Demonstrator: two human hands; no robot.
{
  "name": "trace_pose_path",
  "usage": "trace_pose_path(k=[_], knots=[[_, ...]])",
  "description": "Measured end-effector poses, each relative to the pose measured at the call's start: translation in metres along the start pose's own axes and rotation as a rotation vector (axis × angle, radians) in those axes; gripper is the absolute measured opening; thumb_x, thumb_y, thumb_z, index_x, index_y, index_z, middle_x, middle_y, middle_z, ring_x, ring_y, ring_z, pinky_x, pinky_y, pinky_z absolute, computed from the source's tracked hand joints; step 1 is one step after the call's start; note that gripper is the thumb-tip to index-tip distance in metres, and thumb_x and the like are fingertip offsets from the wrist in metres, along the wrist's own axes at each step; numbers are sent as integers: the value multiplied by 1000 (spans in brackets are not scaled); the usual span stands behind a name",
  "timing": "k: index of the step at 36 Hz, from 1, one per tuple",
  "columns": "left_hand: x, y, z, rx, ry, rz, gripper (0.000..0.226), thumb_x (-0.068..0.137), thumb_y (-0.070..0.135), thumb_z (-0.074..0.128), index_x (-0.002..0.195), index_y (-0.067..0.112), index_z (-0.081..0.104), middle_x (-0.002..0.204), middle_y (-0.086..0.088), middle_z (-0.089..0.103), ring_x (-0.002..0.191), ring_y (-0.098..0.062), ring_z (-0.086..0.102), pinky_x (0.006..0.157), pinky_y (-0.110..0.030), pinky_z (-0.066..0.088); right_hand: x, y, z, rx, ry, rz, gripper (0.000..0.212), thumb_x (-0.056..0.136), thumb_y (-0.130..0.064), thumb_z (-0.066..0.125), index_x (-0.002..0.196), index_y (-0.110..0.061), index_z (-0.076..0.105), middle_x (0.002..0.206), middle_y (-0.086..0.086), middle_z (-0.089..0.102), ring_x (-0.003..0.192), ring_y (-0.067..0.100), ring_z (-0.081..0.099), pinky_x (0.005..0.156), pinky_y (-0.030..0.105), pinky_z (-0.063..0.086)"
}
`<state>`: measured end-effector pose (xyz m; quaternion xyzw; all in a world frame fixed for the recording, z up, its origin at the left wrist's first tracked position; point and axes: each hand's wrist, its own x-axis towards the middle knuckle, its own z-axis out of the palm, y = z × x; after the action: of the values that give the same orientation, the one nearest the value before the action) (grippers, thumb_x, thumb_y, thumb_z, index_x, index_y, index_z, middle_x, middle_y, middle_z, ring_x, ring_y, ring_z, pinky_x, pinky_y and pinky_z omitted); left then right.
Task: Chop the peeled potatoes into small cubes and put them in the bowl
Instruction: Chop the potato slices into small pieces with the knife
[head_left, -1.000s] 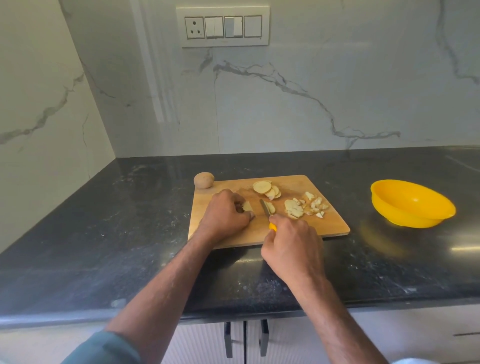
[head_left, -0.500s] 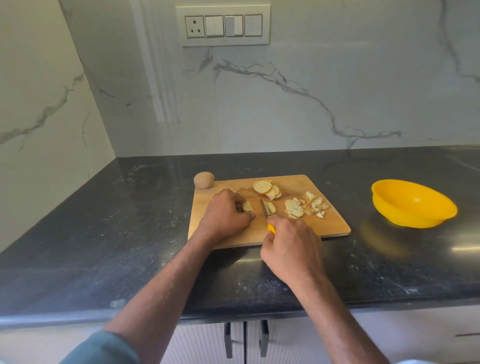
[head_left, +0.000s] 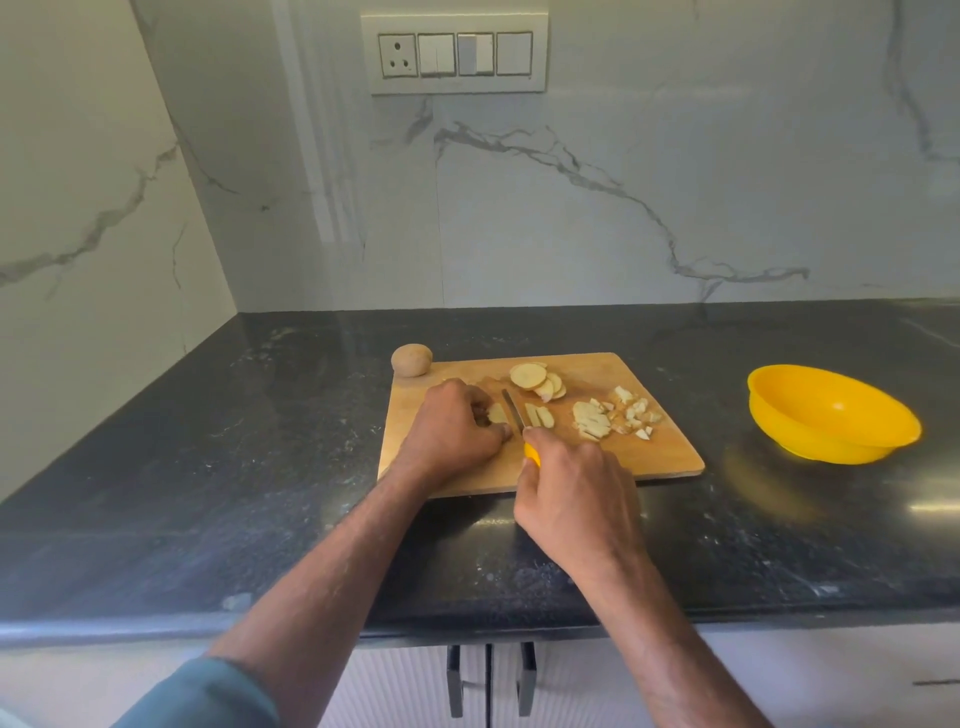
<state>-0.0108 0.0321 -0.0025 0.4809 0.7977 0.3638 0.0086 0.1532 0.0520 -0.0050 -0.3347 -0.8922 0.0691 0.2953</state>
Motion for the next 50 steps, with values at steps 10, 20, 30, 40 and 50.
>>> trace_pose_path(k=[10,20,30,40,50], knots=[[0,-4,-3,-50,-27,-28,32,75,26,76,56,11,55,61,-9,58,58,-15,43,58,-39,42,17,-1,6,15,-24,34,36,96,-31,58,131,-26,63,97,-5,74,80,14,69,64,24,56],[4,-8,-6,-70,-54,-12,20,80,21,81,85,2,76,82,-12,72,81,-26,67,77,-45,56,18,-4,10,-10,-22,19,33,95,-30,57,127,-25,64,91,-4,73,77,15,67,65,29,58],[3,-6,-8,-69,-45,-10,15,81,20,82,85,6,76,83,-6,72,80,-21,67,80,-43,57,19,-4,12,-20,-22,7,29,95,-28,56,123,-24,64,85,-5,72,72,14,66,65,33,59],[2,-5,-5,-54,-33,-13,16,83,17,78,87,2,77,85,-10,73,81,-23,67,77,-45,58,18,-2,13,-34,-38,-21,29,98,-27,54,125,-24,62,89,-5,71,69,12,52,62,23,44],[2,-6,-2,-33,-25,-23,23,82,18,77,85,-4,74,89,-18,73,85,-30,67,76,-50,57,16,-2,10,4,-82,-40,32,99,-26,54,131,-23,58,99,-6,71,79,9,58,73,22,48]])
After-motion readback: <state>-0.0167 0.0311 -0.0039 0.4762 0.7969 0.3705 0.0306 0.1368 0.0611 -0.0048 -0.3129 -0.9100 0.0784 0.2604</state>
